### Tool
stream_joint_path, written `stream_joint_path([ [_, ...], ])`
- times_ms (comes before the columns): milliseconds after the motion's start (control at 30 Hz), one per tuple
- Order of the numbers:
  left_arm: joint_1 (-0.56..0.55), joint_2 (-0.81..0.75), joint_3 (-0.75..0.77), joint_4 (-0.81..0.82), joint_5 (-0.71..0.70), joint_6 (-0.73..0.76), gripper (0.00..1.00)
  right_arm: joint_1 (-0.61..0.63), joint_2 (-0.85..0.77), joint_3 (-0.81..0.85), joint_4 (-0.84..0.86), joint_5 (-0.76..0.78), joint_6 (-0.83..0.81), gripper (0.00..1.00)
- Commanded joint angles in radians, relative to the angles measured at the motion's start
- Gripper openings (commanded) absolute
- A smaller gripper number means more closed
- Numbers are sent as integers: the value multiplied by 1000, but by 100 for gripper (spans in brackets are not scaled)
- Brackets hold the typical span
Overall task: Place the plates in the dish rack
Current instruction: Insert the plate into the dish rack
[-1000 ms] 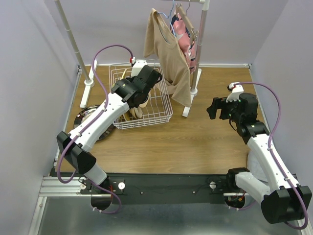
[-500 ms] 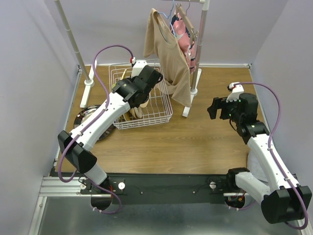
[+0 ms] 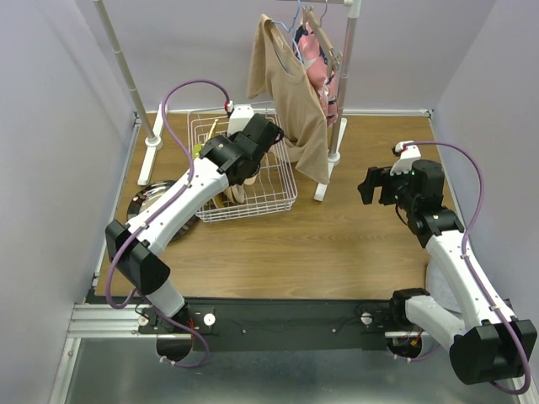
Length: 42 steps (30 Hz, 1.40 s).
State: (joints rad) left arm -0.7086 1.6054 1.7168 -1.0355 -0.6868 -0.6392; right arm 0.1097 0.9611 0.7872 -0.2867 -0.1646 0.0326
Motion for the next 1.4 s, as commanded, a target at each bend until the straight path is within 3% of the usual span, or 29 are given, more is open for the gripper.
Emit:
stream_joint_path([
  [0, -3, 27, 15, 58, -129, -83, 0, -4, -9, -14, 21, 31, -8, 100],
  [333, -41, 151, 138, -83, -264, -154, 0, -4, -10, -16, 23, 43, -10, 100],
  [1367, -37, 143, 92, -83, -342, -185, 0, -4, -1, -17, 31, 74, -14, 100],
])
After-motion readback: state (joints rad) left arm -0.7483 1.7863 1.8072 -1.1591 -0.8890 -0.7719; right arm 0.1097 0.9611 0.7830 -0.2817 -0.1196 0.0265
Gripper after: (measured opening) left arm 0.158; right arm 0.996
